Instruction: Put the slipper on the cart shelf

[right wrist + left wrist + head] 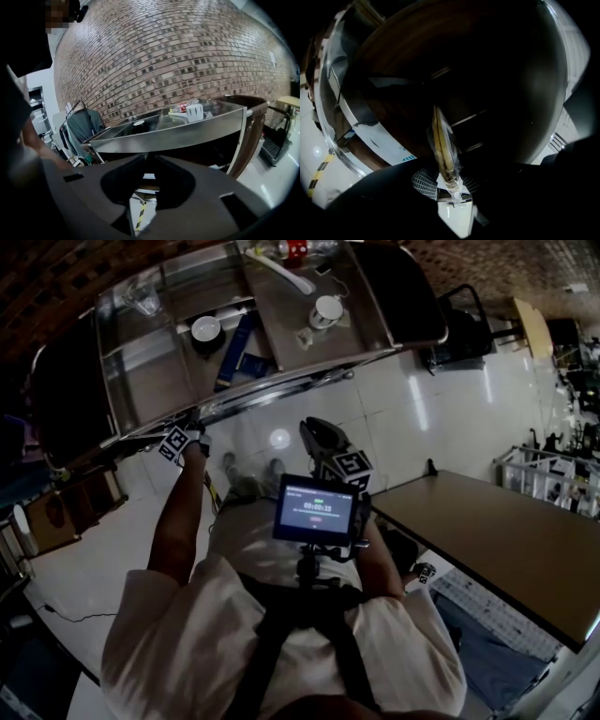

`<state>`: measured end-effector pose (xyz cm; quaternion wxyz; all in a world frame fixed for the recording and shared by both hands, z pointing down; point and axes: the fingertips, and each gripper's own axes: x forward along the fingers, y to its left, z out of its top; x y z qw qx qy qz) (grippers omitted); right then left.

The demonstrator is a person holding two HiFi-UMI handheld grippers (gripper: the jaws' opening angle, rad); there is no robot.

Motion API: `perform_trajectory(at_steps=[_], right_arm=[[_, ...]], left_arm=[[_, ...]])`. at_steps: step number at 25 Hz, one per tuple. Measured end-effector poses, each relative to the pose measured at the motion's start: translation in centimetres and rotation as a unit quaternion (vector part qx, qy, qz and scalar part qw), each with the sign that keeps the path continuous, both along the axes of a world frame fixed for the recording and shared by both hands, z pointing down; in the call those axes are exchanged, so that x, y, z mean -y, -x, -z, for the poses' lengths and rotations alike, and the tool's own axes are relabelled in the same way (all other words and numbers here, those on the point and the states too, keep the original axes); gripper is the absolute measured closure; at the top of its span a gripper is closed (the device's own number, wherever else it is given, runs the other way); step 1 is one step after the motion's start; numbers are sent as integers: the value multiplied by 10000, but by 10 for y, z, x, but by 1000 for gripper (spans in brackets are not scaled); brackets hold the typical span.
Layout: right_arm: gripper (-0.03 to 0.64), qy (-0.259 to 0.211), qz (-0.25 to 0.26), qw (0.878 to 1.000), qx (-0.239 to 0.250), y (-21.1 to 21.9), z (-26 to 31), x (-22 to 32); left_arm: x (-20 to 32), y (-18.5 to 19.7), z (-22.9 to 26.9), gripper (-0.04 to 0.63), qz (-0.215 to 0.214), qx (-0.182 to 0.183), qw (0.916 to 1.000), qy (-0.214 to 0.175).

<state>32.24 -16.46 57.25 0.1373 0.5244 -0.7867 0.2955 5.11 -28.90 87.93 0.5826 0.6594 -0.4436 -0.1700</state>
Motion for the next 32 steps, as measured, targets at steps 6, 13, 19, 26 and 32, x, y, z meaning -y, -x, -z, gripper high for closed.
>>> perform_trajectory(at_steps=[6,13,19,26,32], right_arm=[[535,76,-94,9999,14,-3,-3,0],[535,120,-99,9998,96,-2,-6,4],[535,122,-48,9998,176,2,-8,3],[535,143,-109,9995,246,-3,-9,-4],[535,179,-177,9992,306,-9,-12,-11]], left_arm=[[2,-12,-14,350,-748,1154,9903,-216],[-9,-30,-16,290,-2158,3072,9256,-477],[-14,-37,-13,287,-2821,4012,8698,-541],[-17,-34,-16,288,-3073,4396,8427,-461],[-16,-33,-23,279,-2990,4485,8422,7]])
